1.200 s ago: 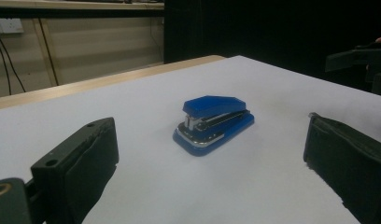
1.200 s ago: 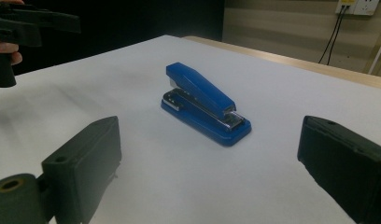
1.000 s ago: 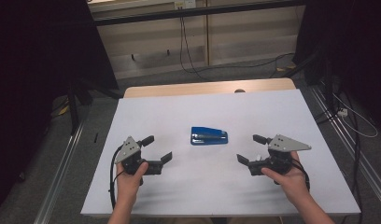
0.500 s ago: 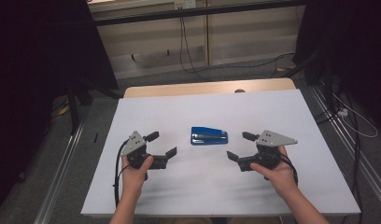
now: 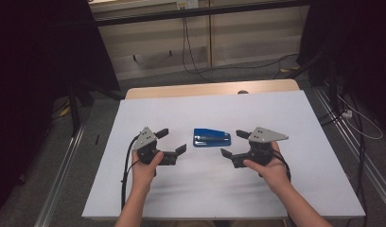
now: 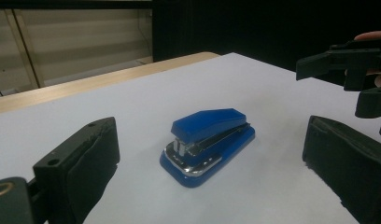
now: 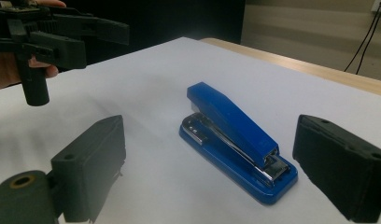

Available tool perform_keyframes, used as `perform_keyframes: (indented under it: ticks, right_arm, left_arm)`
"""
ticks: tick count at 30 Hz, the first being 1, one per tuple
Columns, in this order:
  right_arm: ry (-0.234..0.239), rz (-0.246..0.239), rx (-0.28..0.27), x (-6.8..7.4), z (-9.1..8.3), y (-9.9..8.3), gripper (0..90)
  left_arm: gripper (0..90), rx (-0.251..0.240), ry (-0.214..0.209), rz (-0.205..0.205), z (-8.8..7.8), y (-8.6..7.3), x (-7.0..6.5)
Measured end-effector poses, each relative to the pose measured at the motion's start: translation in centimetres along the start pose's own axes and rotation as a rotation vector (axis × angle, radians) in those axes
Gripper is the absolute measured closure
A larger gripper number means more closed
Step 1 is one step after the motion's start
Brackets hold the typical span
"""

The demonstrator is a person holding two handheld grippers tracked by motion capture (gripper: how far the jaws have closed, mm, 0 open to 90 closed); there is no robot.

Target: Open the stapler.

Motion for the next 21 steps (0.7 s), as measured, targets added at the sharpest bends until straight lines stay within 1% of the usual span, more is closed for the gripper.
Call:
perform_keyframes:
  ticks: [1, 3, 4, 8, 9, 12, 13, 14, 15, 16, 18, 19, 21]
  right_arm:
    - [0.000, 0.000, 0.000, 0.0, 0.0, 0.0, 9.6]
    - [-0.002, 0.004, 0.002, -0.1, 0.2, 0.1, 10.1]
    - [-0.003, 0.000, 0.004, -0.3, 0.5, 0.2, 11.0]
    - [-0.001, 0.002, 0.003, -0.3, 0.9, 0.3, 12.7]
    - [0.002, 0.000, 0.007, -0.3, 1.1, 0.3, 14.8]
    - [0.004, -0.004, 0.010, -0.3, 1.5, 0.3, 16.6]
    - [0.007, -0.004, 0.016, -0.2, 1.8, 0.3, 19.7]
    - [0.007, -0.004, 0.016, -0.2, 1.8, 0.3, 19.7]
    - [0.008, -0.010, 0.018, -0.2, 2.0, 0.3, 22.0]
    - [0.008, -0.010, 0.018, -0.2, 2.0, 0.3, 22.0]
    - [0.011, -0.016, 0.022, -0.2, 2.5, 0.4, 26.4]
    - [0.011, -0.016, 0.022, -0.2, 2.5, 0.4, 26.4]
    - [0.014, -0.015, 0.028, -0.3, 2.9, 0.5, 31.2]
  left_arm:
    - [3.8, -0.001, -0.003, -0.003, 0.2, 0.0, 0.0]
    - [3.8, 0.011, 0.000, 0.005, 0.6, 0.0, 0.0]
    - [3.8, 0.016, -0.005, 0.005, 0.9, 0.1, 0.0]
    - [3.8, 0.021, -0.014, -0.007, 1.4, 0.2, 0.0]
    - [3.8, 0.019, -0.015, -0.009, 1.5, 0.3, 0.0]
    - [3.9, 0.014, -0.014, -0.012, 1.7, 0.6, 0.2]
    - [3.9, 0.013, -0.012, -0.015, 1.8, 0.6, 0.3]
    - [3.9, 0.016, -0.008, -0.013, 1.8, 0.6, 0.4]
    - [3.9, 0.022, -0.006, -0.011, 1.9, 0.6, 0.4]
    - [3.9, 0.027, -0.001, -0.001, 2.0, 0.7, 0.5]
    - [3.9, 0.021, -0.007, -0.008, 2.3, 1.0, 0.6]
    - [3.9, 0.021, -0.007, -0.008, 2.3, 1.0, 0.6]
    - [3.9, 0.022, -0.006, -0.007, 2.5, 1.1, 0.7]
Point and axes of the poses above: each handheld gripper's, and its own axes: z roughly forward along the jaws, y roughly out of its top, x roughly to its left, the point moved 9 cm from there along z, roughly forward along the jaws, and after that the axes turned 15 degrees about -z, right-handed, at the moved point
